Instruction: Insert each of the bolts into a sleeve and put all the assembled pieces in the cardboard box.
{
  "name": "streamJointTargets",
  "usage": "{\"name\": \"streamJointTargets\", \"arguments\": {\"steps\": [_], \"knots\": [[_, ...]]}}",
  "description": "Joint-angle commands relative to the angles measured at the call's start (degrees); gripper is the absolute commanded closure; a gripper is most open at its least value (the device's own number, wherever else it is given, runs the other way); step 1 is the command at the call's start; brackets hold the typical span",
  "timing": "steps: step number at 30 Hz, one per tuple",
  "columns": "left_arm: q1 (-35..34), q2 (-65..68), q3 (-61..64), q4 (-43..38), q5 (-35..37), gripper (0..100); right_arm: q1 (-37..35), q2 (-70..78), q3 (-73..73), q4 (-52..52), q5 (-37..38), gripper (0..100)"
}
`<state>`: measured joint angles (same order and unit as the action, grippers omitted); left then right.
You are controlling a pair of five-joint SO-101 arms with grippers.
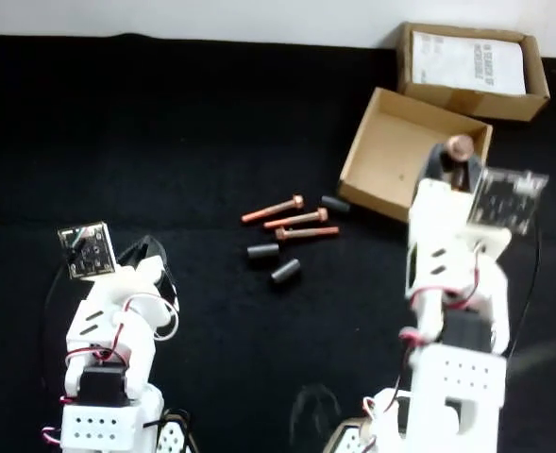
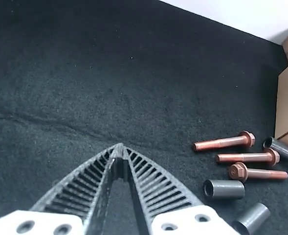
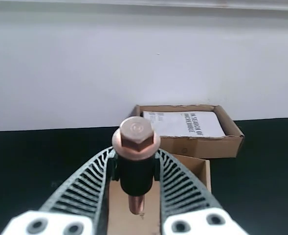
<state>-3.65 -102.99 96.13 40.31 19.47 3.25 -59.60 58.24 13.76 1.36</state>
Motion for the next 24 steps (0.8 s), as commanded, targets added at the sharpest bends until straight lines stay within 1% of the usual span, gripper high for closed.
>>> {"name": "streamJointTargets", "arguments": {"steps": [1, 4, 8, 11, 14, 19, 24], "knots": [[-0.4, -0.66, 1.01, -0.7, 0.0, 98, 2.68, 9.8, -11.38, -1.27, -0.53, 99.1], [-0.4, -0.22, 1.01, -0.09, 0.0, 98, 3.12, 16.75, -16.75, -1.19, -0.53, 99.1], [0.48, -0.4, 1.01, 6.42, 0.09, 98, 2.86, 24.84, -21.32, -1.19, -0.53, 99.1], [1.8, -0.31, 1.01, 6.95, 0.09, 98, 2.77, 30.55, -24.48, 0.57, -0.53, 99.1], [2.15, -0.22, 1.01, 6.95, 0.0, 98, 2.77, 35.3, -30.02, 7.69, -0.53, 99.1], [2.15, -0.22, 1.01, 7.03, 0.0, 98, 2.77, 43.56, -42.15, 22.46, -0.53, 99.1], [2.15, -0.22, 1.01, 7.03, -0.09, 98, 2.77, 52.79, -53.41, 32.75, -0.53, 99.1]]}}
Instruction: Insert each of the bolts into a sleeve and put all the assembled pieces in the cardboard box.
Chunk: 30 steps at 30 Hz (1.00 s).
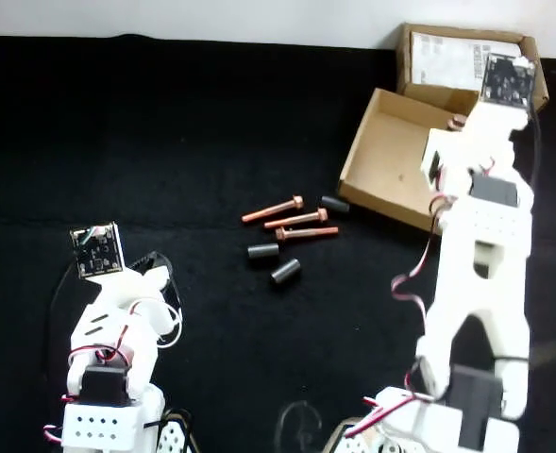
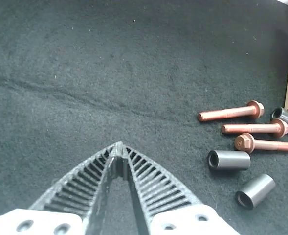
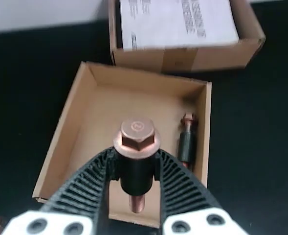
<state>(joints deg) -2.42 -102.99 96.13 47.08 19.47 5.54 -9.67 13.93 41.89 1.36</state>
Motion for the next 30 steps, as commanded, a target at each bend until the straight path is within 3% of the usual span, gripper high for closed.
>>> {"name": "streamJointTargets", "arguments": {"steps": [1, 11, 14, 21, 30], "knots": [[0.92, -0.22, 1.01, 0.26, -0.09, 98, 0.48, 4.7, -11.47, 6.55, -0.53, 99.1], [0.84, -0.22, 1.01, 0.26, -0.18, 98, 0.48, 25.71, -37.41, 24.22, 0.0, 99.0], [0.84, -0.22, 1.01, 0.26, -0.26, 98, 0.48, 32.04, -44.0, 27.91, 6.42, 98.9], [0.84, -0.13, 1.01, 0.09, -0.26, 98, -1.54, 44.97, -57.89, 34.15, 14.15, 98.9], [0.84, -0.13, 1.01, 0.0, -0.26, 98, -2.77, 58.07, -74.24, 39.16, 14.42, 98.9]]}}
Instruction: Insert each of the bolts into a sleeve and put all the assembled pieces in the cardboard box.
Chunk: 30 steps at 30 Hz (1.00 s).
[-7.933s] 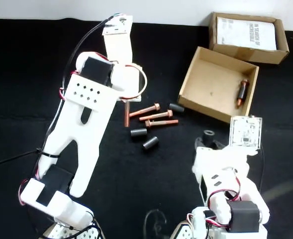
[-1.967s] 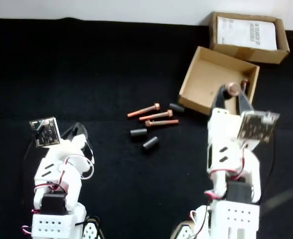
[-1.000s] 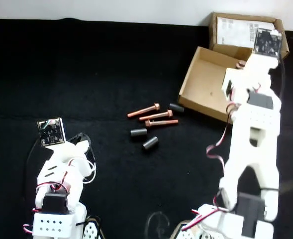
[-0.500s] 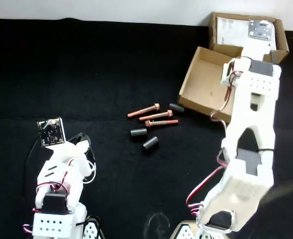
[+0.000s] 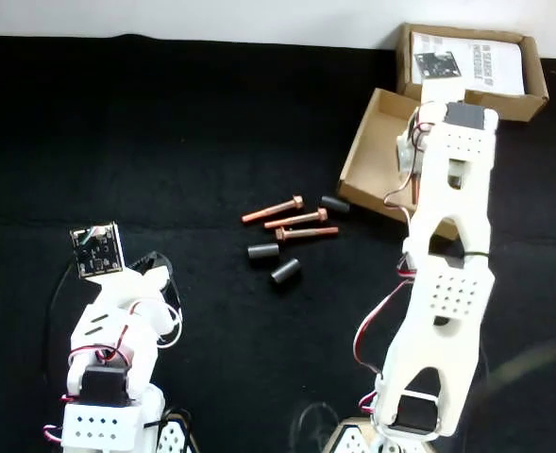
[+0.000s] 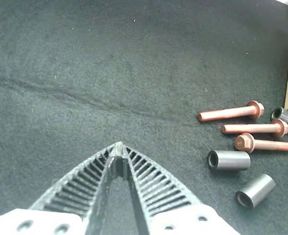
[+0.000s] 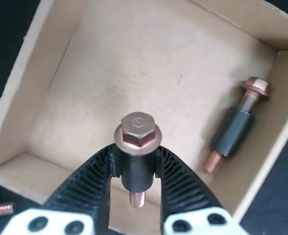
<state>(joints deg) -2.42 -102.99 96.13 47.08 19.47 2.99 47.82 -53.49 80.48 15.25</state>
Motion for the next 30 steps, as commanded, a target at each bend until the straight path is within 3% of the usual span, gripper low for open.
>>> {"name": "streamJointTargets", "arguments": {"steps": [1, 6, 11, 23, 30], "knots": [[0.84, -0.13, 1.01, 0.0, -0.26, 98, -0.04, 1.54, -8.13, 0.57, 0.53, 98.9], [0.84, -0.13, 1.01, 0.0, -0.26, 98, 0.4, 3.74, -10.95, 1.45, 0.44, 97.4], [0.84, -0.13, 1.01, 0.0, -0.26, 98, 0.31, 3.65, -13.49, 5.49, 0.44, 83.6], [0.84, -0.13, 1.01, 0.0, -0.26, 98, 0.84, 2.07, -37.05, 20.79, 0.26, 83.3], [0.84, -0.13, 1.01, 0.0, -0.26, 98, 0.4, -17.27, -17.01, 20.7, -1.05, 83.3]]}}
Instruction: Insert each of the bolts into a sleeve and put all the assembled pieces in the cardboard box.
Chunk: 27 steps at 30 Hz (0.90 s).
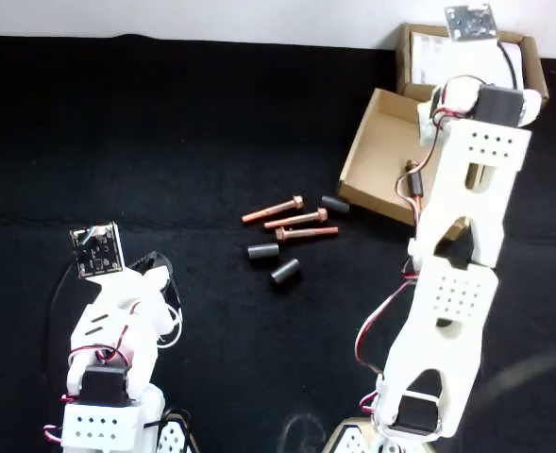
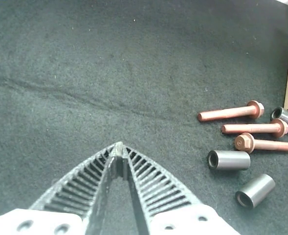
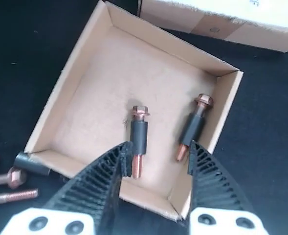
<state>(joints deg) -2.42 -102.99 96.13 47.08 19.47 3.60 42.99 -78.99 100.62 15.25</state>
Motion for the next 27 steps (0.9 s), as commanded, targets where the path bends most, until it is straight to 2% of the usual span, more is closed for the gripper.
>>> {"name": "streamJointTargets", "arguments": {"steps": [1, 12, 17, 22, 24, 27], "knots": [[0.84, -0.13, 1.01, 0.09, -0.26, 98, -0.75, -16.22, 12.97, 0.57, -1.41, 83.3], [0.84, -0.13, 1.01, 0.09, -0.26, 98, -13.32, -49.36, 50.68, 0.4, -1.14, 83.3], [0.84, -0.13, 1.01, 0.18, -0.26, 98, -24.66, -59.03, 66.59, 0.31, 7.65, 83.3], [0.84, -0.13, 1.01, 0.18, -0.26, 98, -35.12, -64.57, 80.22, 0.31, 21.1, 83.3], [0.84, -0.13, 1.01, 0.18, -0.26, 98, -37.32, -64.92, 84.44, 0.22, 23.3, 83.3], [0.84, -0.13, 1.01, 0.18, -0.26, 98, -38.02, -64.84, 88.4, 0.13, 22.68, 83.3]]}}
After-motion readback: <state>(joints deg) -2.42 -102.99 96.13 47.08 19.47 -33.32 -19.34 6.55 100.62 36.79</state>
